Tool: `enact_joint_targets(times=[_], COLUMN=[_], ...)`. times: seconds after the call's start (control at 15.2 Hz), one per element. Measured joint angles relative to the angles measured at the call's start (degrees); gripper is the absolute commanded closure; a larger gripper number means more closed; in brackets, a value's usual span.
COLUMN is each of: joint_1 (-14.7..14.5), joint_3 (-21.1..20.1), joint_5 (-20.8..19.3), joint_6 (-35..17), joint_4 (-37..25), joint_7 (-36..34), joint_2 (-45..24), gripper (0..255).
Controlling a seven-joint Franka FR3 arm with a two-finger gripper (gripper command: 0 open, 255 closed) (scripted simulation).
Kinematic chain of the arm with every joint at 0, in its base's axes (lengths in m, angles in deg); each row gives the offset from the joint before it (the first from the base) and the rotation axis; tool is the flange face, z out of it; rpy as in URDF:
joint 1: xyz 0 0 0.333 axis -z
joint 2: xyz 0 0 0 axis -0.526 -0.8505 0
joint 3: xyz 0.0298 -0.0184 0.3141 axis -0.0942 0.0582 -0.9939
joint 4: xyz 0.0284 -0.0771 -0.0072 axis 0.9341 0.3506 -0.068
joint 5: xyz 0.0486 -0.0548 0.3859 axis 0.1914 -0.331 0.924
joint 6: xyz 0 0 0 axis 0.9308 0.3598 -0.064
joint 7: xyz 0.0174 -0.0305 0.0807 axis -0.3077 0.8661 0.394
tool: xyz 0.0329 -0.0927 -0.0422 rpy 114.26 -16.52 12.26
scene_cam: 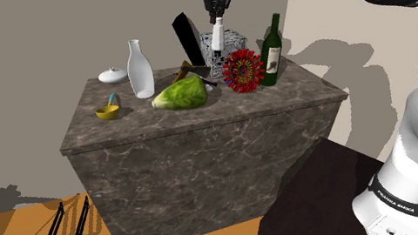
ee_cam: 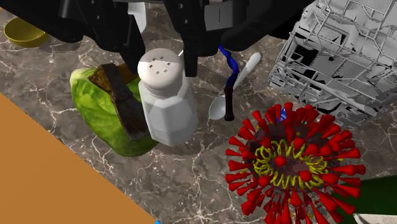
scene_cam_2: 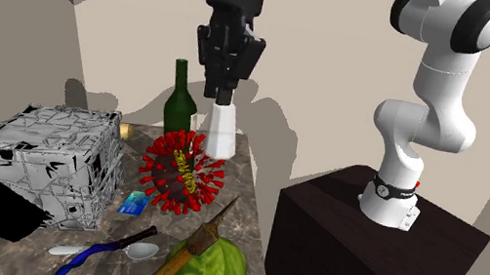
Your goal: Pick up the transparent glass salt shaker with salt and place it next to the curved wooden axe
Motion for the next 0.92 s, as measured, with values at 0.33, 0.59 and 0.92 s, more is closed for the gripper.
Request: enact_joint_targets(times=[0.33,0.59,0.92], joint_1=[-0.87,-1.59,-2.03], joint_3=[-0.06,-0.15,-0.26], joint_5=[-0.54,-0.99,-1.09], joint_6=[-4.41,-7.97,-11.96], joint_4=[5.47,9.91,14.29], joint_7=[0.07,0.0,0.21], joint_2=[1.14,2.1,2.52], gripper=[255,255,255])
